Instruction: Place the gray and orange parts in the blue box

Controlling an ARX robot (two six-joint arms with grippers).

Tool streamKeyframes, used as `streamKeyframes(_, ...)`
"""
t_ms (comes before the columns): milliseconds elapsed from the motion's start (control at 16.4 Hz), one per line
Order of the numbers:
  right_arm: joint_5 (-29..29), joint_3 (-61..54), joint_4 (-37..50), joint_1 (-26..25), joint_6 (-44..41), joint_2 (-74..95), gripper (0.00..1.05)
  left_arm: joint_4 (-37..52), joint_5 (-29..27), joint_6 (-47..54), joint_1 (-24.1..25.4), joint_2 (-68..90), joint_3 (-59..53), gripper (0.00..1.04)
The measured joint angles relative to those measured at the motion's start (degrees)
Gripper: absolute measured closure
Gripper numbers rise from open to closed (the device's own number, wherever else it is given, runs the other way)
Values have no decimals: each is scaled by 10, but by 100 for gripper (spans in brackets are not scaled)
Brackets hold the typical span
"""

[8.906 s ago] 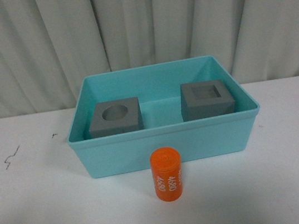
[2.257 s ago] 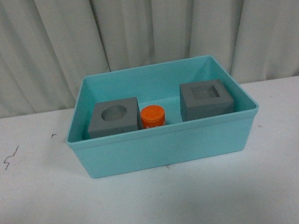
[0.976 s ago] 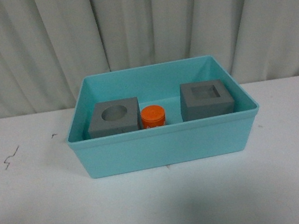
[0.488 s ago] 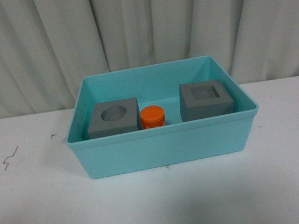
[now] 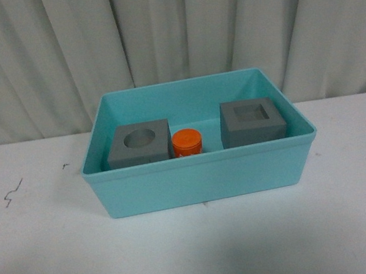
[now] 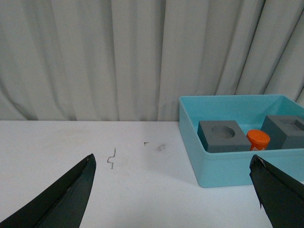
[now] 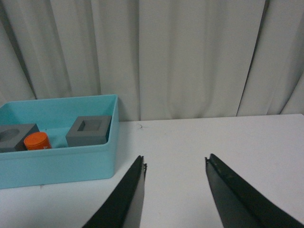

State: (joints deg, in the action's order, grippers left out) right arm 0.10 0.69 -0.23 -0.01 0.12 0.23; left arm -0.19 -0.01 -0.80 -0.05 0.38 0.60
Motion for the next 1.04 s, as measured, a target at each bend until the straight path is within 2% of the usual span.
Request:
streamKeyframes(122,0,0,0,0,0,0,51,0,0,0,0,0,0,7)
streamKeyframes(305,0,0,0,0,0,0,26,0,0,0,0,0,0,7)
streamKeyframes(488,0,0,0,0,0,0,7,0,0,0,0,0,0,7)
streamKeyframes(549,0,0,0,0,0,0,5,0,0,0,0,0,0,7)
streamKeyframes(610,0,0,0,0,0,0,8,0,0,0,0,0,0,7)
streamKeyframes(1037,0,0,0,0,0,0,6,0,0,0,0,0,0,7)
